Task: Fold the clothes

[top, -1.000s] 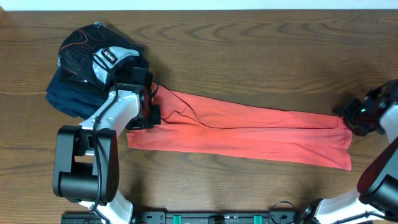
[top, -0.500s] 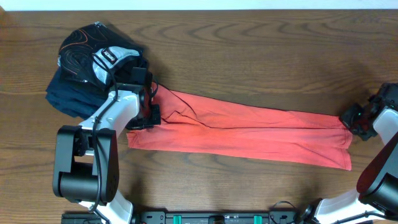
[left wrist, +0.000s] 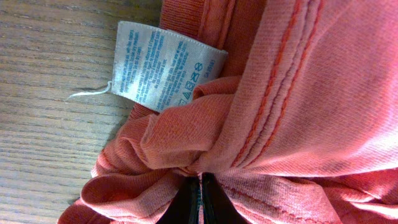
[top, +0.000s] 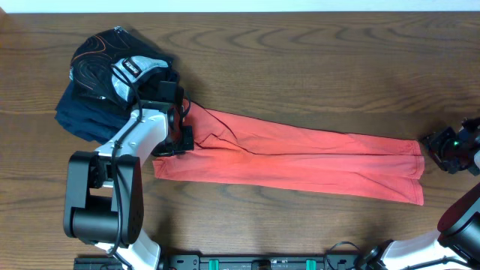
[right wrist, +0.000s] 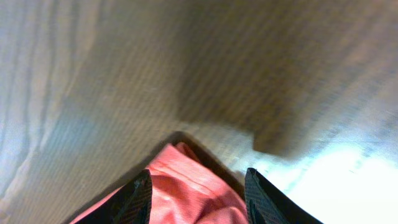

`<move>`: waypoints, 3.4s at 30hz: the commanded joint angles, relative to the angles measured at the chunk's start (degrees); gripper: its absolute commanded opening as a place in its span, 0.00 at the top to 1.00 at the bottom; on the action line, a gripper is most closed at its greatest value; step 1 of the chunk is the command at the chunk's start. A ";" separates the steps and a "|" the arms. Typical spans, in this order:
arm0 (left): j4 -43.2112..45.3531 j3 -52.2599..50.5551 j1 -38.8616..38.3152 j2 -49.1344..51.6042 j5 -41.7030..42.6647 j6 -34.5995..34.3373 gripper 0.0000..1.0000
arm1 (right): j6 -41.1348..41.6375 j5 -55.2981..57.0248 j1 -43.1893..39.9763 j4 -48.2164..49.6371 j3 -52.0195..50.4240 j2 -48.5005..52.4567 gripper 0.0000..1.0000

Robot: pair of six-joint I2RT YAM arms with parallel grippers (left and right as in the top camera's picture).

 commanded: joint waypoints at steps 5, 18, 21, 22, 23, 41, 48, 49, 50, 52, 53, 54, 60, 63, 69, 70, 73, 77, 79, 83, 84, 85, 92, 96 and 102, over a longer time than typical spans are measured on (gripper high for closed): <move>1.07 -2.10 1.01 2.05 -2.40 -0.92 0.93 | -1.81 2.93 2.78 1.53 -2.43 0.48 0.62; 0.87 -2.10 1.01 2.05 -2.40 -0.92 0.93 | 0.02 -0.24 2.62 6.97 -3.78 3.54 0.99; 0.87 -2.10 1.01 2.05 -2.40 -0.92 0.93 | 0.02 -1.90 1.36 6.71 -1.79 2.21 0.99; 0.85 -2.10 1.01 2.05 -2.40 -0.92 0.93 | 0.02 -1.88 1.03 6.43 -1.25 1.77 0.99; 0.85 -2.10 1.01 2.05 -2.40 -0.92 0.93 | 0.04 -1.88 0.50 6.03 -0.57 1.16 0.99; 0.92 -2.08 1.01 2.05 -2.40 -0.92 0.87 | 3.65 -0.83 -3.63 2.38 0.85 -0.79 0.56; 0.13 -1.33 1.01 1.68 -1.22 -0.87 0.78 | 1.03 -8.63 -3.56 -9.99 0.85 -0.79 0.78; -0.04 -1.20 1.01 1.46 -0.63 -0.63 0.77 | 1.03 -8.59 -3.67 -11.37 0.85 -0.79 0.81; -0.42 -0.96 1.01 1.22 0.13 -0.22 0.76 | 0.98 -8.55 -3.87 -12.37 0.85 -0.79 0.84; -0.96 -0.48 1.01 0.83 1.05 0.63 0.76 | 0.20 -9.88 -4.50 -12.61 0.85 -1.09 0.85; -1.53 -0.13 1.01 0.61 1.03 0.63 0.76 | -0.68 -11.43 -4.83 -12.37 0.85 -1.49 0.85; -2.12 0.24 1.01 0.37 1.03 0.63 0.75 | -1.57 -13.66 -5.20 -11.82 0.85 -2.05 0.84; -4.96 2.14 1.01 -1.42 1.05 0.63 0.70 | -1.25 -17.64 -5.49 -12.00 0.85 -6.69 0.80; -5.01 2.19 1.01 -3.06 1.07 0.61 0.66 | -0.33 -14.21 -5.20 -14.84 0.83 -7.74 0.80; -5.35 2.21 1.01 -5.75 1.42 0.61 0.57 | 6.29 -1.68 -1.25 -15.39 -1.90 -7.30 0.86; -5.35 2.21 1.01 -6.08 2.14 0.61 0.57 | 8.44 1.05 -0.31 -13.81 -3.13 -7.23 0.89; -5.31 2.21 1.01 -7.23 5.38 0.61 0.54 | 12.09 2.40 2.25 -6.49 -7.82 -6.95 0.99; -5.38 2.23 1.01 -8.87 8.17 0.63 0.53 | 17.84 6.32 5.14 0.37 -13.57 -5.64 0.99; -5.40 2.23 1.01 -10.01 9.29 0.63 0.52 | 22.91 10.84 6.64 3.87 -16.68 -4.33 0.99; -5.31 2.21 1.01 -12.15 11.54 0.61 0.47 | 28.02 12.46 8.44 14.82 -19.87 -1.03 0.99; -5.31 2.21 0.94 -12.52 11.93 0.61 0.47 | 29.66 11.91 8.79 17.16 -19.93 0.02 0.98; -5.31 2.23 0.94 -12.72 12.24 0.63 0.46 | 30.82 10.84 9.18 19.74 -19.91 1.05 0.99; -5.07 2.14 -1.36 -12.76 14.10 0.61 0.43 | 37.53 3.89 12.94 40.44 -19.87 6.75 0.99; -3.13 0.39 -4.04 -12.70 13.79 0.63 0.43 | 37.75 2.80 12.48 45.55 -18.93 6.73 0.98; 0.76 -4.02 -8.48 -10.54 6.64 0.61 0.91 | 34.34 -12.52 7.72 48.24 -16.63 3.04 0.97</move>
